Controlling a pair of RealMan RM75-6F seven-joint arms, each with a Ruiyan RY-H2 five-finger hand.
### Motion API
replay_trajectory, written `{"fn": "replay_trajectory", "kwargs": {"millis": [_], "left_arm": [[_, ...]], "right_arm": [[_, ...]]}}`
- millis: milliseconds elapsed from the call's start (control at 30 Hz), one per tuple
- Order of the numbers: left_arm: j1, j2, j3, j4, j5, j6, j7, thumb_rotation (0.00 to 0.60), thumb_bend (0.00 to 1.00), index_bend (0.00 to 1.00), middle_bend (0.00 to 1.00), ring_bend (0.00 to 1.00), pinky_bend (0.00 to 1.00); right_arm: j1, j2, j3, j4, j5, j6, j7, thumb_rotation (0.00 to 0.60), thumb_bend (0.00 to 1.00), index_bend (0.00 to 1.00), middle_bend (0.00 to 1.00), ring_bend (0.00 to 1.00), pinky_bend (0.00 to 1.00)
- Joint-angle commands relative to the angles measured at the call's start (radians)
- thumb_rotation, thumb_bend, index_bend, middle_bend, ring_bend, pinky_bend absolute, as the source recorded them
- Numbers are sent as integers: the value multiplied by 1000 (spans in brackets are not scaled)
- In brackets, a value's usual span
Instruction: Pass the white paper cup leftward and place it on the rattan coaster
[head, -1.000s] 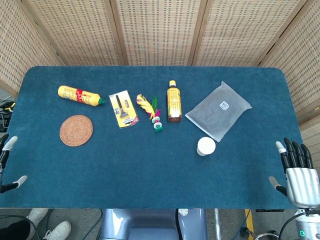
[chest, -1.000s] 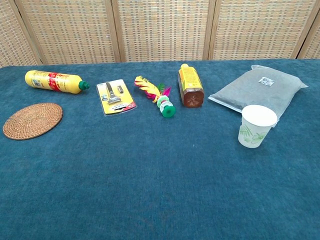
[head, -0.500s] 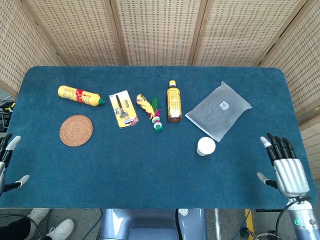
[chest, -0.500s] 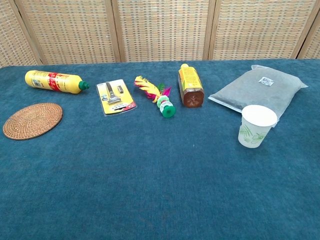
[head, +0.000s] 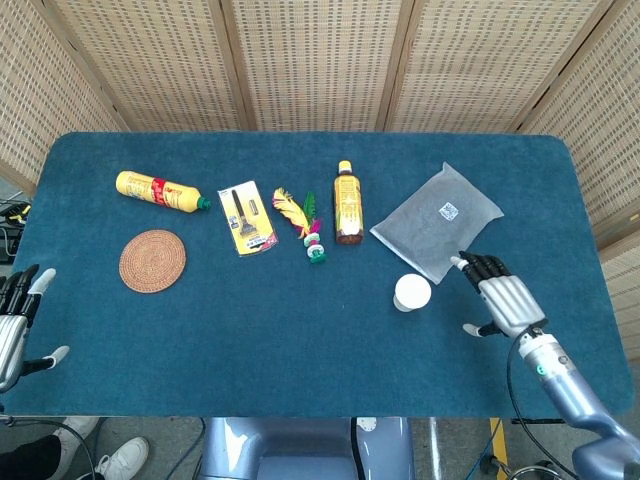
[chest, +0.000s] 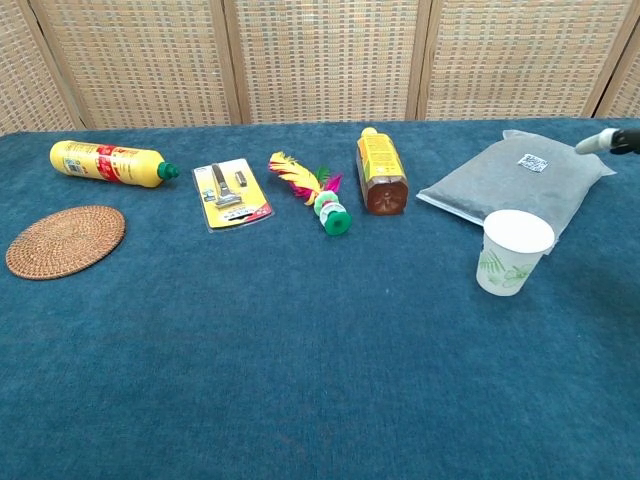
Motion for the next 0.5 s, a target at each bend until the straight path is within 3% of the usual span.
{"fn": "replay_trajectory", "kwargs": {"millis": [33, 233, 500], "left_arm": [[-8, -7, -4, 5, -17, -14, 11, 600, 0, 0, 0, 0, 0], [-22, -17, -7, 10, -39, -38, 30, 600, 0, 0, 0, 0, 0], [-30, -17, -16, 10, -64, -46, 31, 600, 0, 0, 0, 0, 0]], "right_arm": [[63, -65, 11, 62, 66, -68, -46, 600, 0, 43, 23, 0, 0], [114, -142, 16, 136, 101, -98, -93, 600, 0, 62, 51, 0, 15], [156, -212, 12, 198, 138, -145, -75, 600, 0, 82, 97, 17, 168]]}}
